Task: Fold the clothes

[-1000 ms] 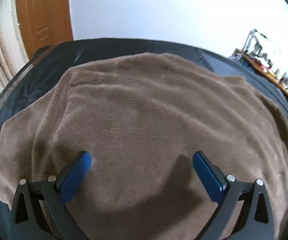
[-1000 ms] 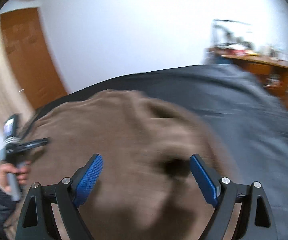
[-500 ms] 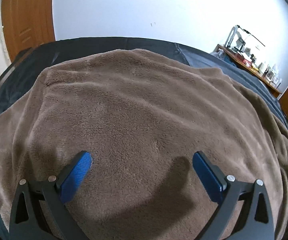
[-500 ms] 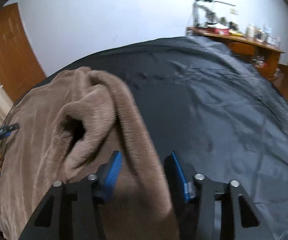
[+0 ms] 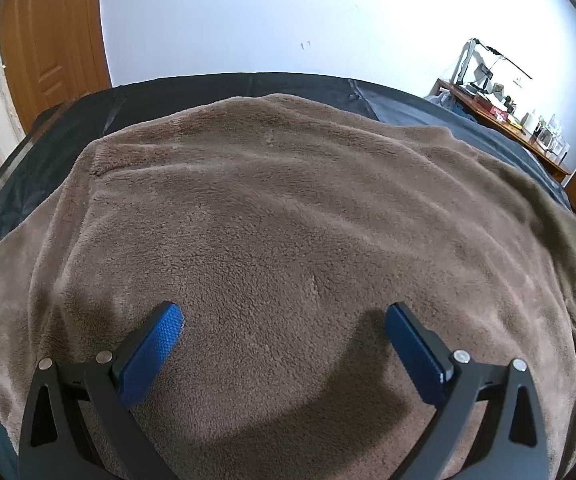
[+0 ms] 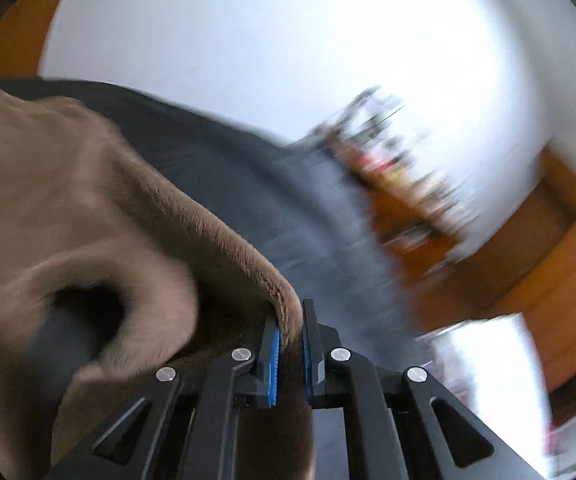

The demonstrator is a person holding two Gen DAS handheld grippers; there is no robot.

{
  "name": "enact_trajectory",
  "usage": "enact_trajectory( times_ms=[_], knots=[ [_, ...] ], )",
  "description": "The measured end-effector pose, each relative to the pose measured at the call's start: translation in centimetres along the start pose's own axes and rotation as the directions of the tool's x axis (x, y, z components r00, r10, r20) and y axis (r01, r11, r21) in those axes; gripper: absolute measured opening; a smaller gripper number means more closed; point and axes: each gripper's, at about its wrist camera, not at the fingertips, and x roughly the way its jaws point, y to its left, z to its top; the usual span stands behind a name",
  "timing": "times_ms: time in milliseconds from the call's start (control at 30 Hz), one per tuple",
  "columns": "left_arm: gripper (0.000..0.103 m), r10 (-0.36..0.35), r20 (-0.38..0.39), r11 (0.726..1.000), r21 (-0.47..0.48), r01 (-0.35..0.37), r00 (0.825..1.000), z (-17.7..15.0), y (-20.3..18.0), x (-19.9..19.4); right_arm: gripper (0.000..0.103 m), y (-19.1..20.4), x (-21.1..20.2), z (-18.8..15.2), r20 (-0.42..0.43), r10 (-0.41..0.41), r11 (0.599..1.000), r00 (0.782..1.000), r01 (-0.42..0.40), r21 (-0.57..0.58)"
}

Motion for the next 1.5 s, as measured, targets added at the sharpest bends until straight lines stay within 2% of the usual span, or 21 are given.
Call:
enact_trajectory(
  times_ms=[67, 167, 267, 367, 467, 533, 600, 633, 667, 700, 800, 867, 933, 1033, 1100, 1133, 1167, 1233, 1267, 1367, 1500],
  knots=[
    [0.102, 0.000, 0.000, 1.000, 0.001, 0.000, 1.000, -0.1, 0.2, 0.0, 0.009, -0.5, 0.9, 1.8, 0.042, -0.126, 0.991, 0.991, 0.128, -0.040],
    [0.102, 0.002, -0.001, 1.000, 0.004, -0.002, 1.000, -0.1, 0.4, 0.0, 0.010, -1.1, 3.1, 3.9, 0.018, -0.136, 0.990, 0.990, 0.137, -0.015],
    [0.102, 0.005, -0.002, 1.000, 0.008, -0.005, 1.000, -0.1, 0.4, 0.1, 0.010, -0.3, 6.0, 4.7, -0.054, -0.047, 0.999, 0.997, 0.047, 0.003],
    [0.102, 0.010, -0.005, 1.000, 0.014, -0.010, 1.000, -0.2, 0.5, 0.0, 0.012, 0.7, 8.2, 4.1, -0.162, 0.050, 0.999, 0.986, -0.047, 0.024],
    [0.102, 0.022, -0.009, 0.999, 0.024, -0.022, 1.000, -0.2, 0.3, 0.1, 0.012, 0.2, 8.7, 3.3, -0.193, 0.113, 0.991, 0.975, -0.095, 0.098],
    [0.102, 0.033, -0.012, 0.999, 0.032, -0.032, 0.999, -0.2, 0.1, 0.2, 0.015, -0.6, 7.8, 3.0, -0.182, 0.159, 0.978, 0.970, -0.129, 0.166],
    [0.102, 0.036, -0.013, 0.999, 0.034, -0.036, 0.999, -0.2, 0.0, 0.3, 0.026, -1.4, 6.6, 3.3, -0.154, 0.205, 0.959, 0.967, -0.168, 0.226],
    [0.102, 0.036, -0.013, 0.999, 0.034, -0.036, 0.999, -0.2, 0.1, 0.3, 0.048, -1.5, 5.9, 4.0, -0.122, 0.229, 0.949, 0.966, -0.194, 0.250],
    [0.102, 0.036, -0.013, 0.999, 0.034, -0.036, 0.999, -0.2, 0.1, 0.3, 0.076, -1.6, 5.2, 4.7, -0.090, 0.253, 0.937, 0.963, -0.220, 0.272],
    [0.102, 0.036, -0.013, 0.999, 0.033, -0.035, 0.999, -0.2, 0.1, 0.3, 0.082, -1.5, 4.3, 5.6, -0.045, 0.286, 0.921, 0.957, -0.262, 0.288],
    [0.102, 0.035, -0.013, 0.999, 0.033, -0.035, 0.999, -0.1, 0.1, 0.3, 0.082, 0.3, 1.6, 8.1, 0.080, 0.416, 0.861, 0.906, -0.421, 0.286],
    [0.102, 0.036, -0.013, 0.999, 0.032, -0.035, 0.999, -0.1, -0.1, 0.2, 0.082, 2.6, 0.6, 9.9, 0.114, 0.524, 0.803, 0.844, -0.534, 0.263],
    [0.102, 0.035, -0.013, 0.999, 0.032, -0.035, 0.999, -0.1, 0.0, 0.2, 0.082, 5.4, 0.5, 11.4, 0.096, 0.638, 0.721, 0.764, -0.636, 0.276],
    [0.102, 0.034, -0.014, 0.999, 0.033, -0.034, 0.999, -0.1, 0.0, 0.3, 0.082, 9.4, 1.5, 13.0, 0.048, 0.760, 0.602, 0.648, -0.729, 0.326],
    [0.102, 0.033, -0.015, 0.999, 0.033, -0.032, 0.999, 0.0, 0.1, 0.3, 0.077, 11.9, 2.3, 13.6, 0.011, 0.794, 0.570, 0.608, -0.750, 0.334],
    [0.102, 0.032, -0.015, 0.999, 0.034, -0.031, 0.999, 0.0, 0.1, 0.3, 0.073, 13.0, 2.5, 13.8, -0.007, 0.802, 0.565, 0.597, -0.754, 0.335],
    [0.102, 0.032, -0.016, 0.999, 0.034, -0.031, 0.999, 0.0, 0.2, 0.3, 0.069, 14.0, 2.8, 13.9, -0.028, 0.803, 0.569, 0.596, -0.751, 0.335],
    [0.102, 0.031, -0.016, 0.999, 0.034, -0.031, 0.999, 0.0, 0.2, 0.3, 0.069, 15.8, 3.9, 14.1, -0.075, 0.786, 0.600, 0.614, -0.727, 0.334],
    [0.102, 0.031, -0.016, 0.999, 0.034, -0.030, 0.999, 0.0, 0.2, 0.3, 0.069, 16.5, 4.4, 14.2, -0.093, 0.769, 0.623, 0.632, -0.710, 0.327],
    [0.102, 0.029, -0.016, 0.999, 0.032, -0.029, 0.999, 0.0, 0.2, 0.3, 0.068, 17.7, 5.5, 14.6, -0.111, 0.690, 0.714, 0.716, -0.647, 0.266],
    [0.102, 0.033, -0.016, 0.999, 0.035, -0.032, 0.999, -0.1, 0.1, 0.3, 0.068, 18.5, 5.7, 15.6, -0.099, 0.644, 0.756, 0.758, -0.612, 0.233]
  ],
)
